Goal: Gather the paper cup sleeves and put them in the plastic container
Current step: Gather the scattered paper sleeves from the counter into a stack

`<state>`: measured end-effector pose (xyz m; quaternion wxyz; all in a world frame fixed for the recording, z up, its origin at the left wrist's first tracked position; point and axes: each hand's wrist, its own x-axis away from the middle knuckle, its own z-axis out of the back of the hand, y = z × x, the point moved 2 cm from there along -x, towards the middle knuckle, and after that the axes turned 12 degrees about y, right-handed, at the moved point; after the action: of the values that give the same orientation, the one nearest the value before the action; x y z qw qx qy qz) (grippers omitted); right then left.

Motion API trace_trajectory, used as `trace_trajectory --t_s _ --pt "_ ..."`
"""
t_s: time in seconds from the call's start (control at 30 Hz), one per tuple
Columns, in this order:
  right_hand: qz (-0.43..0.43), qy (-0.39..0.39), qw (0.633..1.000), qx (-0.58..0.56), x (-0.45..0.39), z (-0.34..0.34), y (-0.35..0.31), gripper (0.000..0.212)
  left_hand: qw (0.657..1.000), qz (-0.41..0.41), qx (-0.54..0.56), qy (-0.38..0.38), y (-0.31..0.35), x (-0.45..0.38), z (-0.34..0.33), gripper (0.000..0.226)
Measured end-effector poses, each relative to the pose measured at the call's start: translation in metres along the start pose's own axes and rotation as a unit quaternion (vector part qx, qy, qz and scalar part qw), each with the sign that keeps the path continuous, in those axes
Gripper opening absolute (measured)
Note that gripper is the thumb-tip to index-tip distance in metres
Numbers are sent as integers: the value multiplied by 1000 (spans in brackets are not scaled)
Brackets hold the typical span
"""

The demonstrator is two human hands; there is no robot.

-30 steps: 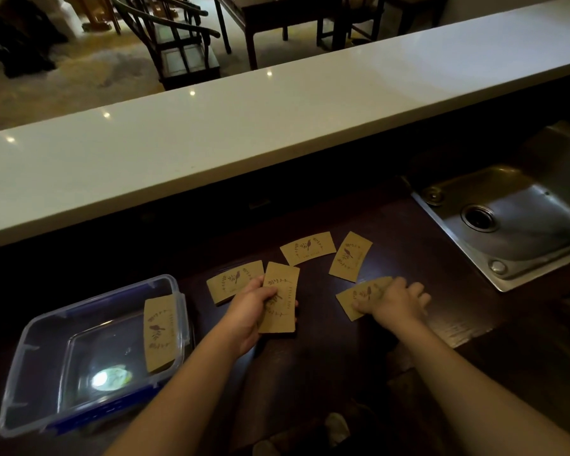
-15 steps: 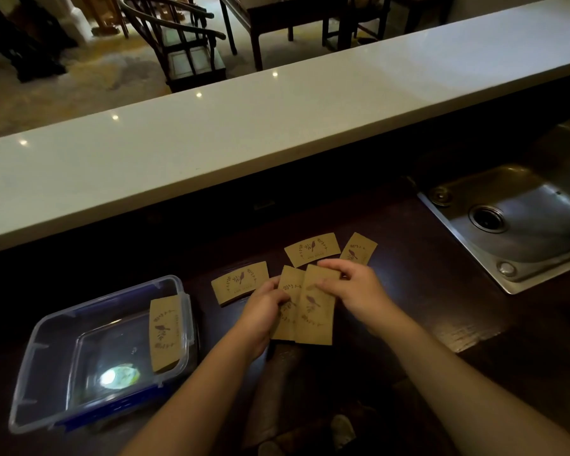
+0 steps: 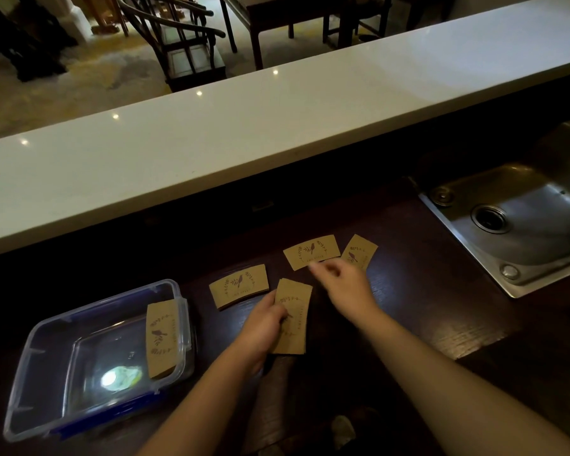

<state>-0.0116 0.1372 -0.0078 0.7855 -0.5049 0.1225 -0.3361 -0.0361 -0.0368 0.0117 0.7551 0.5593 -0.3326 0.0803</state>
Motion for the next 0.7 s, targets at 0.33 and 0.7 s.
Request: trace_trajectory --t_s 0.33,0.7 --pt "-120 -57 945 300 -88 55 21 111 999 -7 31 34 0 4 13 42" --pt "-249 45 955 -156 -75 63 34 23 997 -16 49 63 6 5 13 41"
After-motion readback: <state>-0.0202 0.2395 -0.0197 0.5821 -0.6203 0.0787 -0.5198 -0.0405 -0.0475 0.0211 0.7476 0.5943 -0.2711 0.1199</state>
